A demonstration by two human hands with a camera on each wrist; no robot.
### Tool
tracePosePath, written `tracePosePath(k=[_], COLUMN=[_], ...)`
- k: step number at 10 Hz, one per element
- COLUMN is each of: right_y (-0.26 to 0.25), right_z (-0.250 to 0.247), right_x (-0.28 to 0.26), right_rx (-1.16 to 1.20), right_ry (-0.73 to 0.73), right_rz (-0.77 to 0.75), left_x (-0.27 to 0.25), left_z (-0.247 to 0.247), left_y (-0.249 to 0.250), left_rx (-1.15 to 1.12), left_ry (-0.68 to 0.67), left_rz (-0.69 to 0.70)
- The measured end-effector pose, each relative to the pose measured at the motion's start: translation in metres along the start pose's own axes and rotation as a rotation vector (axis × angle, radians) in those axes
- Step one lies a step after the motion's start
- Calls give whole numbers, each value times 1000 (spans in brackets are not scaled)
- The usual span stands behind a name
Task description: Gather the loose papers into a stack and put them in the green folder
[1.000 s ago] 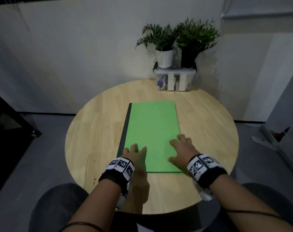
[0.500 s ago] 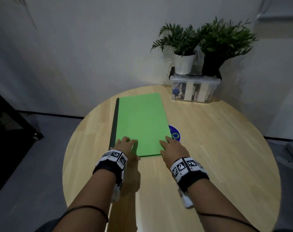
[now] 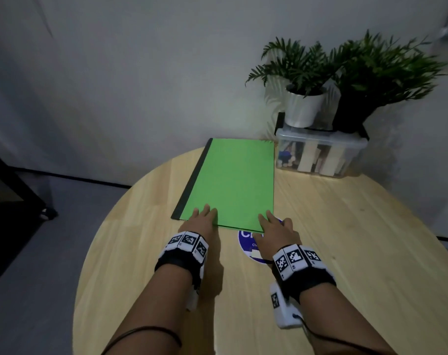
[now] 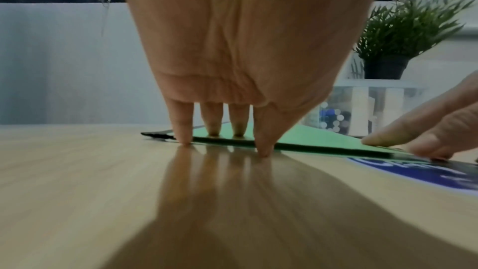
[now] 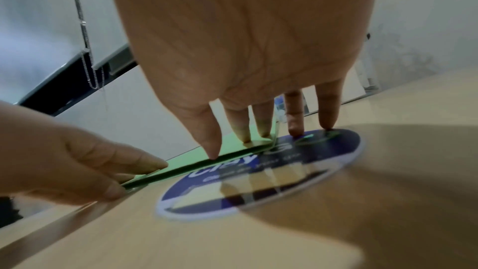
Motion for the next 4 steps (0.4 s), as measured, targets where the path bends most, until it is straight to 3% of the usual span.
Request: tracePosePath(k=[1, 2, 3, 4], right_y=[10, 17, 17, 18], right_z=[-9, -9, -9, 2], right_x=[1, 5, 9, -7], right_rx=[9, 39, 50, -2], right_ry=[-28, -121, -114, -67], right_rz=[-17, 1, 3, -32], left_x=[-8, -16, -12, -20], left_z=[9, 18, 9, 19], left_y=[10, 14, 11, 12], left_rx=[-148, -133, -100, -91], left_ry=[87, 127, 93, 160], left_rz=[34, 75, 86, 84])
Point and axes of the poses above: each hand's wrist, its own x-axis towards the middle knuckle, its own z-axis out of the palm, y = z × x, the point moved 5 cm from there along x, towards the middle knuckle, and after that the axes turned 12 degrees about -y, right-handed, at the moved point
